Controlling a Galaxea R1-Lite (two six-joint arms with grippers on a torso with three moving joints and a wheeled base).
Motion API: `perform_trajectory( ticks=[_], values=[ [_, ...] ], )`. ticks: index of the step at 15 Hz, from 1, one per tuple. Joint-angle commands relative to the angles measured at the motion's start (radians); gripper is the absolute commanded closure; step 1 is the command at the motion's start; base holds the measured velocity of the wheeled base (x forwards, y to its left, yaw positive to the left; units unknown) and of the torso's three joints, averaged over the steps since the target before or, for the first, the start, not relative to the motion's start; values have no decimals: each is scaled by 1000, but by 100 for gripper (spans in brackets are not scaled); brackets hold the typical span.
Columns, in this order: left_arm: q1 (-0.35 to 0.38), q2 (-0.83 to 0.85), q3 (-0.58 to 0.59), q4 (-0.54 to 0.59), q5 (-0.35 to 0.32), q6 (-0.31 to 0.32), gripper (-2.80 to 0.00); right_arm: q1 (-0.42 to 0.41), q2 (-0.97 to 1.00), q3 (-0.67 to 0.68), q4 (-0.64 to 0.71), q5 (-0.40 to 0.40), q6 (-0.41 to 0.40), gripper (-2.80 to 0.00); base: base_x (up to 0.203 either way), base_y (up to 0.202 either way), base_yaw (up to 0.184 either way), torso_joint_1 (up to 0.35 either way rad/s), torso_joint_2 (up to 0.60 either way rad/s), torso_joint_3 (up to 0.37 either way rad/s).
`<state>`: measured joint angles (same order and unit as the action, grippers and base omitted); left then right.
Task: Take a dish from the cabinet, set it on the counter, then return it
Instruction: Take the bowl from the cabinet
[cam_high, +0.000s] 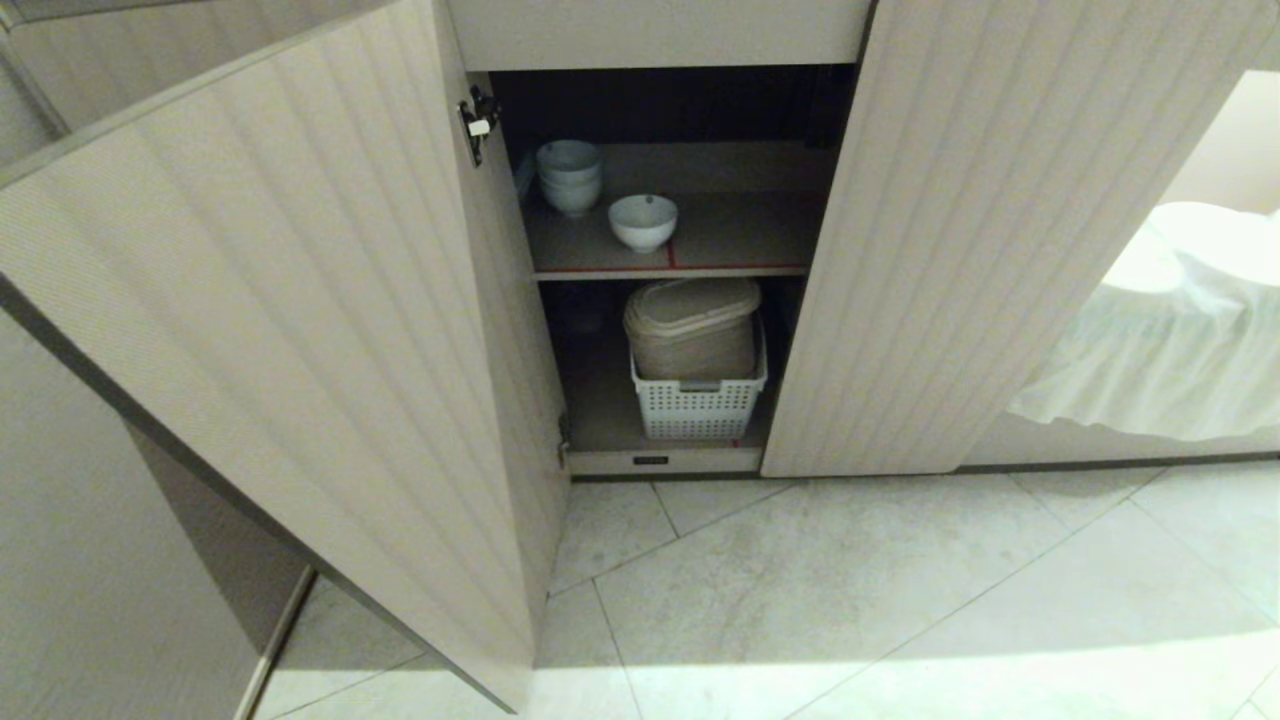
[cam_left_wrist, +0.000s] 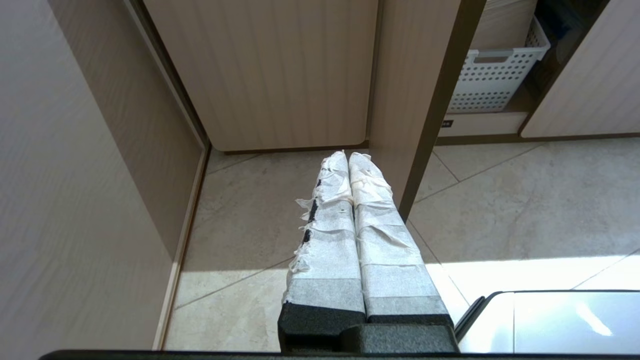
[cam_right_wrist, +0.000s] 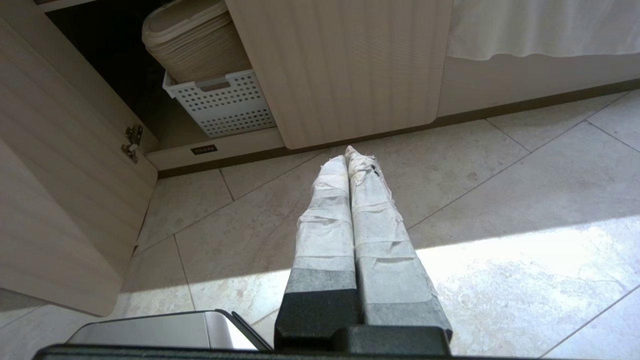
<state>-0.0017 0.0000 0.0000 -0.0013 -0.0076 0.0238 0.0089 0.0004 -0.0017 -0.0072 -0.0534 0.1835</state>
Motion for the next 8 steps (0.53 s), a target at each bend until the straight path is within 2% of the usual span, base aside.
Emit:
perform_trajectory(
  ticks=[1, 8],
  values=[
    [0, 0, 0, 0, 0, 1, 0, 0, 0, 0, 0, 0, 1, 0, 0, 0, 0, 0, 0, 0],
    [0, 0, 0, 0, 0, 1, 0, 0, 0, 0, 0, 0, 1, 0, 0, 0, 0, 0, 0, 0]
  ],
)
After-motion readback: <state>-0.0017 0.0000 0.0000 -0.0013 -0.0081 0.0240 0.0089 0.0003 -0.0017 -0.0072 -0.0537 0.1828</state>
